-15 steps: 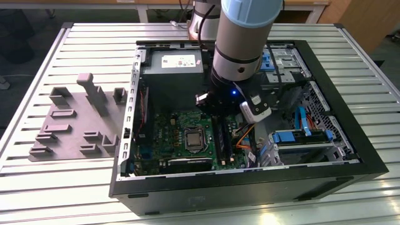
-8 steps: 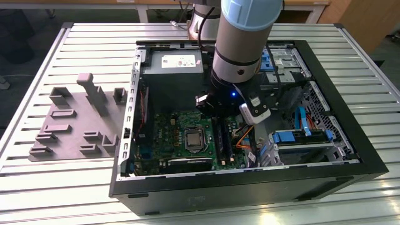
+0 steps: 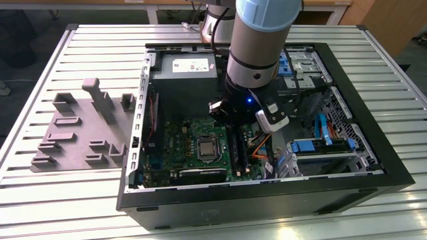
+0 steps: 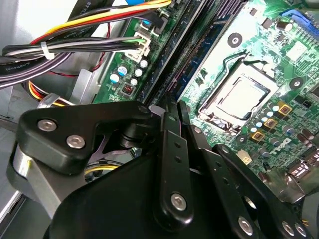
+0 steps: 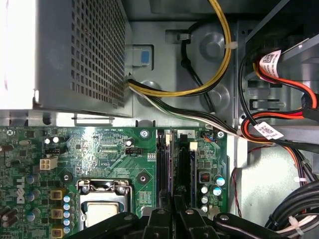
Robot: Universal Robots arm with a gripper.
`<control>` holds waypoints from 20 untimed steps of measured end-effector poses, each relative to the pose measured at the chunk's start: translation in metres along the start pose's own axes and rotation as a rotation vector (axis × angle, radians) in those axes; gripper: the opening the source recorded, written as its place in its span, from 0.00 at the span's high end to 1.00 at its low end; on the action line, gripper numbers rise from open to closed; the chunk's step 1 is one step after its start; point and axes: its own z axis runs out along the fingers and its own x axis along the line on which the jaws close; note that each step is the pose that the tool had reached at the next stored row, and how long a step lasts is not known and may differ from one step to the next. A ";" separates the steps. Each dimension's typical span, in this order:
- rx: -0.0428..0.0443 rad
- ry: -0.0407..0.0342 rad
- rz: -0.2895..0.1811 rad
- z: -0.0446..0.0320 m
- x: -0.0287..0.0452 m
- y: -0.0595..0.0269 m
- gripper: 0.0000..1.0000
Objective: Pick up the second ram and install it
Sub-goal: 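Insert the second ram into the second slot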
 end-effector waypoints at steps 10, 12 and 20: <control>0.0007 0.0000 0.000 -0.0022 0.0001 0.0000 0.86; 0.0003 -0.0001 0.000 -0.0034 0.0001 0.0001 0.86; 0.0003 -0.0001 0.000 -0.0099 0.0003 0.0001 0.86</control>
